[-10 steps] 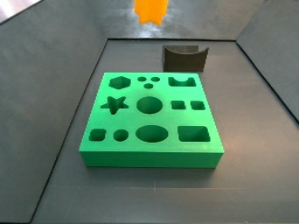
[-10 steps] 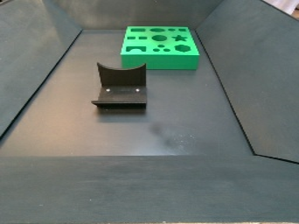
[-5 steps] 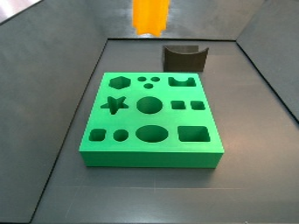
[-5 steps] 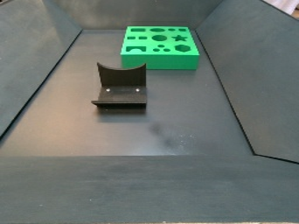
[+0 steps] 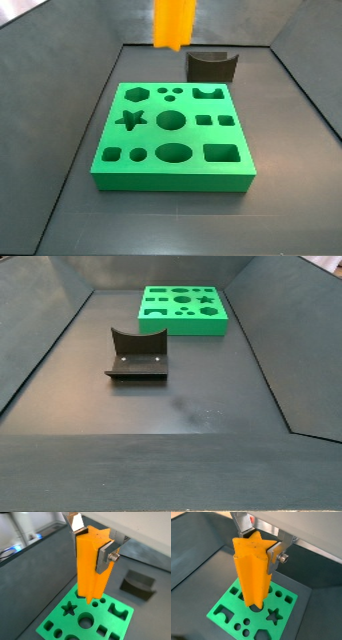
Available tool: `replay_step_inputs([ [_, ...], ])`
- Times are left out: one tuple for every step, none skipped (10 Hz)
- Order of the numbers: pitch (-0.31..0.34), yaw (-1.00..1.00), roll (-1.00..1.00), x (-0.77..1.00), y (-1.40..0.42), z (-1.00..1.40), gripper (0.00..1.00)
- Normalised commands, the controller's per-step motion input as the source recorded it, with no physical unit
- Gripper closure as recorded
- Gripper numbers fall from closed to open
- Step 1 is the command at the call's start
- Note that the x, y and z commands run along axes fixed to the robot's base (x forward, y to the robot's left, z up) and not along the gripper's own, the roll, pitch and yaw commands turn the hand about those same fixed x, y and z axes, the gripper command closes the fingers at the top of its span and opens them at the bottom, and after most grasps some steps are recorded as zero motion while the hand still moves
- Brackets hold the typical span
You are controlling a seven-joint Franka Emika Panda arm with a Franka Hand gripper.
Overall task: Pick up the star object. Move up. Place the star object on the fixture. Regrasp the star object. Move to above the board. Insert the star object.
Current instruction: Insert the star object.
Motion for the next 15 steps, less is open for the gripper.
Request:
replay_step_inputs([
  [-0.054, -1.00, -0.06, 0.00, -0.01, -0.23, 1.00],
  [-0.049, -0.83, -0.07, 0.05, 0.00, -0.08, 1.00],
  [-0.020, 0.00, -0.02, 0.00, 0.00, 0.00, 1.00],
  [0.000, 0.00, 0.00, 0.00, 0.00, -0.05, 1.00],
  [0.000, -0.03, -0.18, 0.00, 0.00, -0.52, 1.00],
  [0.066, -0.35, -0.25, -0.22, 0.00, -0.59, 1.00],
  [0.013, -0.38, -0.26, -0.27, -0.09, -0.59, 1.00],
  [0.000, -0.05, -0.04, -0.29, -0.06, -0.49, 1.00],
  [0.007, -0.06, -0.03, -0.35, -0.01, -0.56, 1.00],
  [0.000, 0.00, -0.03, -0.33, 0.00, -0.47, 1.00],
  [0.000, 0.00, 0.00, 0.00, 0.00, -0.02, 1.00],
  [0.000, 0.00, -0.05, -0.16, -0.14, -0.26, 1.00],
  [0.000, 0.00, -0.02, -0.27, -0.21, -0.29, 1.00],
  [-0.010, 0.00, -0.06, -0.06, -0.08, -0.03, 1.00],
  [0.000, 0.00, 0.00, 0.00, 0.00, -0.07, 1.00],
])
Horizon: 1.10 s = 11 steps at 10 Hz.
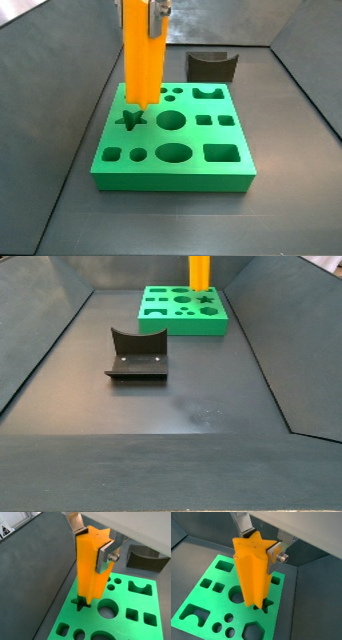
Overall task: Pick up the star object. Move up. Place the star object on the fixture. Regrasp the star object. Move to above the board. Insert the star object.
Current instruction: Insert the star object.
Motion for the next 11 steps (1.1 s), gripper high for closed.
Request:
replay_step_inputs([
  [0.036, 0.00, 0.01, 0.00, -0.04, -0.22, 1.00],
  [0.044, -0.05, 0.02, -0.16, -0.07, -0.37, 1.00],
  [0.014, -0.06, 0.02, -0.22, -0.08, -0.37, 1.00],
  [0.019, -0.06, 0.02, -0.14, -0.08, -0.28, 1.00],
  [0.000, -0.07, 0.00, -0.02, -0.04, -0.08, 1.00],
  [0.017, -0.07, 0.00, -0.03, -0.04, -0.07, 1.00],
  [0.044, -0.12, 0.03, -0.11, -0.08, -0.07, 1.00],
  [0.027, -0.14, 0.01, -0.02, -0.05, 0.00, 1.00],
  [0.000, -0.07, 0.00, 0.00, -0.02, 0.00, 1.00],
  [0.000, -0.03, 0.00, 0.00, 0.00, 0.00, 1.00],
  [0.000, 0.00, 0.00, 0.04, 0.00, 0.00, 1.00],
])
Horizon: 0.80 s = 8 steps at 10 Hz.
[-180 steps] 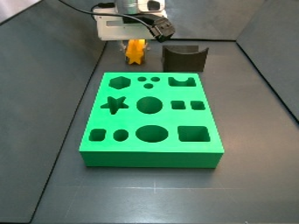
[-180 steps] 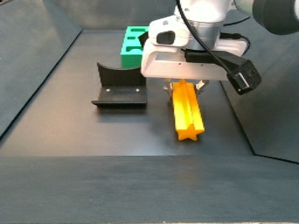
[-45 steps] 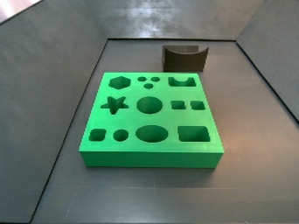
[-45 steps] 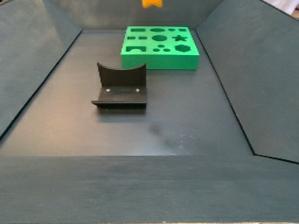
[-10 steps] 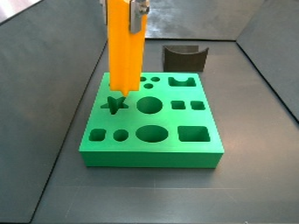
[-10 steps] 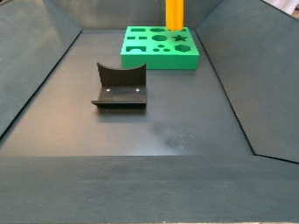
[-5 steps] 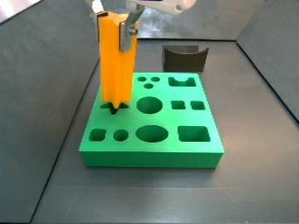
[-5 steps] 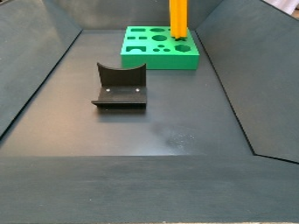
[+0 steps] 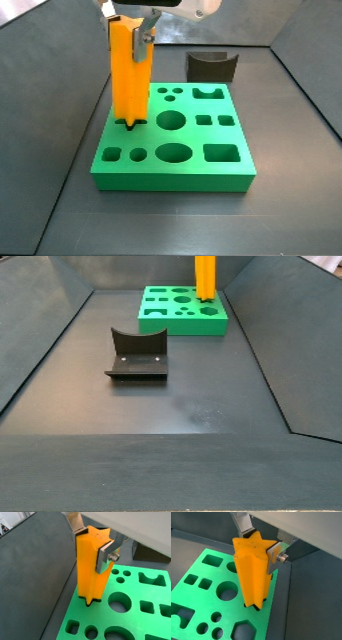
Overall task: Pick up the star object. Move up. Place the star object on the fixture. Regrasp the star object. Move to above the board. Insert the star object.
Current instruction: Insert the star object.
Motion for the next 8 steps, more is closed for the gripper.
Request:
replay_step_inputs([
  [0.000, 0.00, 0.00, 0.04, 0.00, 0.00, 1.00],
  [-0.113, 0.00, 0.01, 0.00, -0.06, -0.05, 1.00],
  [-0.226, 0.00, 0.04, 0.00, -0.07, 0.00, 1.00],
  [-0.176, 0.00, 0.03, 0.00, -0.05, 0.00, 1.00],
  [-0.067, -0.01, 0.00, 0.00, 0.00, 0.00, 1.00],
  [-0.041, -0.03, 0.00, 0.01, 0.02, -0.03, 1.00],
  [-0.164, 0.00, 0.00, 0.00, 0.07, -0.06, 1.00],
  [-0.173, 0.00, 0.04, 0.00, 0.00, -0.14, 1.00],
])
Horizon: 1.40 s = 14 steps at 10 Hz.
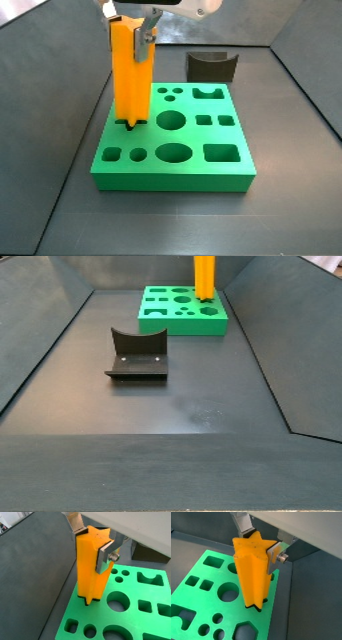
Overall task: Pick up the star object. Move up. Place the star object on the fixture. Regrasp the star object. Move to above the board. Insert the star object.
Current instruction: Insert the star object.
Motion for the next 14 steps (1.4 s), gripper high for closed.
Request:
replay_step_inputs([
  [-0.146, 0.00, 0.08, 0.00, 0.00, -0.16, 1.00],
  [-0.093, 0.00, 0.07, 0.00, -0.05, -0.04, 1.00],
  [-0.056, 0.00, 0.06, -0.02, -0.04, -0.03, 1.00],
  [-0.011, 0.00, 0.09, -0.08, 0.00, -0.06, 1.00],
  [0.000, 0.00, 0.11, -0.11, 0.00, -0.11, 1.00],
  [0.000, 0.00, 0.10, -0.06, 0.00, -0.13, 1.00],
  [0.000, -0.01, 0.07, -0.01, 0.00, -0.11, 1.00],
  [0.000, -0.07, 0.06, 0.00, 0.00, -0.13, 1.00],
  [0.000, -0.20, 0.03, 0.05, 0.00, -0.13, 1.00],
  [0.000, -0.28, 0.02, 0.12, 0.00, -0.15, 1.00],
  [0.000, -0.31, 0.00, 0.13, 0.00, -0.13, 1.00],
  [0.000, -0.36, 0.00, 0.14, 0.00, -0.12, 1.00],
  [0.000, -0.42, 0.00, 0.08, 0.00, -0.14, 1.00],
  [0.000, -0.37, 0.00, 0.06, 0.00, -0.17, 1.00],
])
